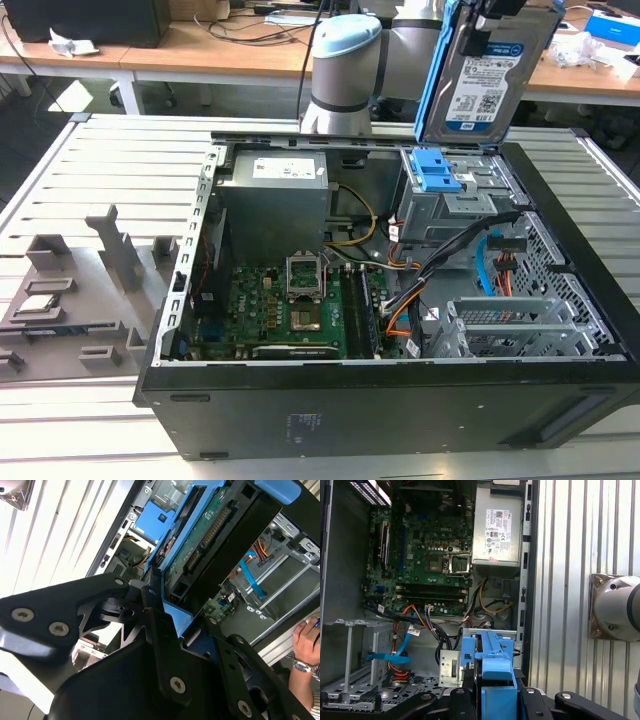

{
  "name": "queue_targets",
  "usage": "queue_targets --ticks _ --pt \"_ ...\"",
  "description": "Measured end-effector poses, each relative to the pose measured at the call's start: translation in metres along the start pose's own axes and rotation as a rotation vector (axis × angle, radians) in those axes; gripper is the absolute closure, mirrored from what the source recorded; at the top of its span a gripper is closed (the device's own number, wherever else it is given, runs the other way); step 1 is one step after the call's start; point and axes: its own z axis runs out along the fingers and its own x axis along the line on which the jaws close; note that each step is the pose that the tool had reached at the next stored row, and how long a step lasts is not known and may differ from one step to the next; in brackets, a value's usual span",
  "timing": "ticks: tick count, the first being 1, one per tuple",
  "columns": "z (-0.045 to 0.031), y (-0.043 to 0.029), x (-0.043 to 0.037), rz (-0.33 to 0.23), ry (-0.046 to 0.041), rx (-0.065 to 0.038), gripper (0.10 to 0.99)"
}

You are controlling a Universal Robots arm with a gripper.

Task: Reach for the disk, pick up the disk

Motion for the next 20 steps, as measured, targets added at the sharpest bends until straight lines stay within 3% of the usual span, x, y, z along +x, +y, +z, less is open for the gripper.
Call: queue_targets --ticks 20 --pt "0.0004 0.0014 0.0258 0.000 -0.0002 0.000 0.718"
